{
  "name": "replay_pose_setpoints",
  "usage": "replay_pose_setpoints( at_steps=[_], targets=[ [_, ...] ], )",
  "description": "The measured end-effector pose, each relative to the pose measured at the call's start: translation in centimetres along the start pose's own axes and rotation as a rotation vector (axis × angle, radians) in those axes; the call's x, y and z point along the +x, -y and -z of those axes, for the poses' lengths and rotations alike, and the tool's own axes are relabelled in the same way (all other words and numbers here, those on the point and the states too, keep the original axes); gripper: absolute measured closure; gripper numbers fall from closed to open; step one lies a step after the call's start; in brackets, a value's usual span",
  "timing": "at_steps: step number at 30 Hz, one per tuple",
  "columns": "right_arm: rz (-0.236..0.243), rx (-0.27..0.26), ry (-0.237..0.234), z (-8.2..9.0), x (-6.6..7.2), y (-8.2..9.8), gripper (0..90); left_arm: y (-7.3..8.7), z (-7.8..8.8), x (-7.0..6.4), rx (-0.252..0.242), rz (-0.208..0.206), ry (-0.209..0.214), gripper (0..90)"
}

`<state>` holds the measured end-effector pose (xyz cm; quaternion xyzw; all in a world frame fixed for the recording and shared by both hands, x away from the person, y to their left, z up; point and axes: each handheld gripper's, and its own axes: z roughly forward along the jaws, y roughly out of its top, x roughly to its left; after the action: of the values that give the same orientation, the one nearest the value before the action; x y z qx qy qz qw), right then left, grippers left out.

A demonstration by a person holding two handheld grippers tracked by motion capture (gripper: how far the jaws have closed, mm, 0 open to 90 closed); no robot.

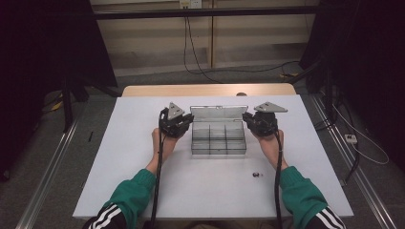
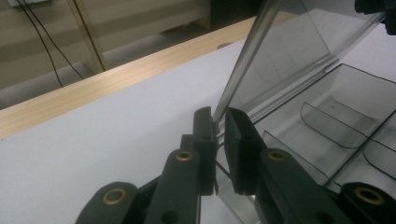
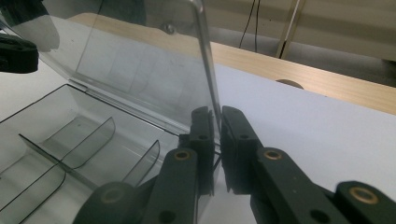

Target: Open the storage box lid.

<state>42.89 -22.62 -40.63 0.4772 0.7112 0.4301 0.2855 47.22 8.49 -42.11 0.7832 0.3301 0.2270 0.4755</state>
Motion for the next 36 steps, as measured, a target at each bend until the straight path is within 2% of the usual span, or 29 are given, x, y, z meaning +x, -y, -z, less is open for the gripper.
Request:
replay_pose_setpoints(
  at_steps=[7, 10, 13, 15, 18, 20, 24, 27, 30, 32, 34, 36],
  targets=[
    [0.007, 0.0, 0.013, -0.9, -0.2, -0.1, 83.9, 0.1, -0.9, 0.3, 0.009, 0.021, -0.011, 82.2],
    [0.004, -0.002, 0.017, -1.2, -0.4, -0.2, 83.9, 0.1, -1.3, 0.3, 0.014, 0.009, -0.022, 81.5],
    [0.006, 0.005, 0.029, -1.6, -0.5, -0.2, 84.1, 0.2, -1.6, 0.4, 0.025, 0.017, -0.037, 81.5],
    [0.013, 0.016, 0.04, -2.0, -0.5, -0.1, 84.3, 0.3, -1.7, 0.4, 0.028, 0.002, -0.052, 80.6],
    [0.016, 0.024, 0.052, -2.2, -0.5, 0.0, 84.6, 0.4, -1.8, 0.5, 0.031, -0.007, -0.056, 80.0],
    [0.025, 0.038, 0.068, -2.4, -0.4, 0.0, 84.5, 0.4, -1.9, 0.5, 0.029, 0.002, -0.061, 79.7],
    [0.028, 0.048, 0.073, -2.3, -0.5, 0.1, 82.7, 0.5, -1.7, 0.7, 0.04, -0.004, -0.061, 76.7],
    [0.012, 0.074, 0.043, -1.9, -0.6, 0.1, 76.3, 0.3, -1.1, 0.8, 0.041, 0.02, -0.049, 70.1],
    [-0.001, 0.104, -0.007, -1.2, -0.6, 0.1, 69.7, 0.1, -0.5, 0.9, 0.061, 0.021, -0.015, 50.8],
    [0.009, 0.115, -0.025, -0.6, -0.6, 0.3, 66.1, 0.0, 0.0, 0.9, 0.089, 0.006, -0.01, 36.3],
    [0.015, 0.127, -0.041, 0.1, -0.6, 0.6, 60.1, 0.0, 0.6, 0.7, 0.096, 0.011, 0.007, 28.8],
    [0.019, 0.139, -0.054, 0.7, -0.6, 0.9, 54.7, 0.2, 1.3, 0.5, 0.116, -0.005, 0.016, 20.7]
  ],
)
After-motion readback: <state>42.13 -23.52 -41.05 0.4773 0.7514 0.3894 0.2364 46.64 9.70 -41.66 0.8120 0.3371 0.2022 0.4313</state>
